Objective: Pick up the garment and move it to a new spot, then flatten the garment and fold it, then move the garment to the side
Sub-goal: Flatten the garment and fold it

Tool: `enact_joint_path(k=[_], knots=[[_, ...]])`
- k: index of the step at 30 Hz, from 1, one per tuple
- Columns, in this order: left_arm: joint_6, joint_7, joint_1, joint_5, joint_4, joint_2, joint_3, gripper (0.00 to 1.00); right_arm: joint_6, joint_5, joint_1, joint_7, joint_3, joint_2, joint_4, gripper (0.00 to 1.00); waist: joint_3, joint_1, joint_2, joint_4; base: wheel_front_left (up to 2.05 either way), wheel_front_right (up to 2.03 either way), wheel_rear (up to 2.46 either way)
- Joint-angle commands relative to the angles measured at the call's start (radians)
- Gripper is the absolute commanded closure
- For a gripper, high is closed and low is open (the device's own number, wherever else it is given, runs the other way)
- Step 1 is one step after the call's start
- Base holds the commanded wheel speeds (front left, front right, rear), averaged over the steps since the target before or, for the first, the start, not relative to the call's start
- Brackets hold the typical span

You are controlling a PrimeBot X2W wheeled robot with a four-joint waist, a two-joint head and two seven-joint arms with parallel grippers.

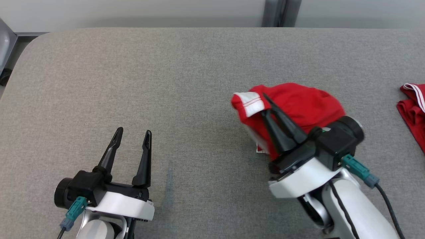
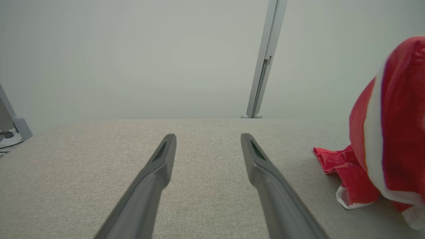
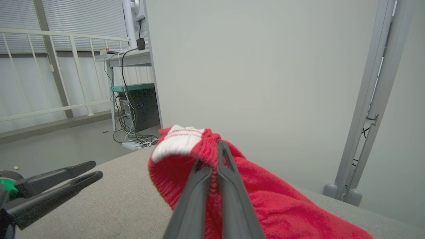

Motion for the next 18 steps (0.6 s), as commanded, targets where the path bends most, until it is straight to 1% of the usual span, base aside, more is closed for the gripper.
enact_joint_path(k=[1,6,9,13,18], knots=[[0.0,-0.004,-0.008,0.005,0.002,0.004,0.005,0.0,0.0,0.015,-0.016,-0.016,0.017,0.003,-0.018,1.0,0.0,0.0,0.0,-0.002,0.0,0.0,0.0],[-0.003,-0.004,-0.001,0.004,0.002,0.009,0.008,0.0,0.0,0.069,-0.033,-0.062,0.073,0.034,-0.086,1.0,0.002,0.0,0.0,-0.016,0.0,0.0,0.0],[-0.003,-0.004,-0.004,0.006,0.001,0.012,0.009,0.0,0.0,0.086,-0.022,-0.077,0.067,0.042,-0.118,1.0,0.004,0.0,0.0,-0.026,0.0,0.0,0.0],[-0.004,-0.004,-0.01,0.008,0.0,0.014,0.008,0.0,0.0,0.094,0.038,-0.069,0.011,0.038,-0.11,1.0,0.008,0.0,0.0,-0.036,0.0,0.0,0.0],[-0.005,-0.004,-0.013,0.005,0.0,0.016,0.011,0.0,0.0,0.103,0.145,-0.061,-0.111,0.019,-0.06,1.0,0.018,0.0,0.0,-0.05,0.0,0.0,0.0]])
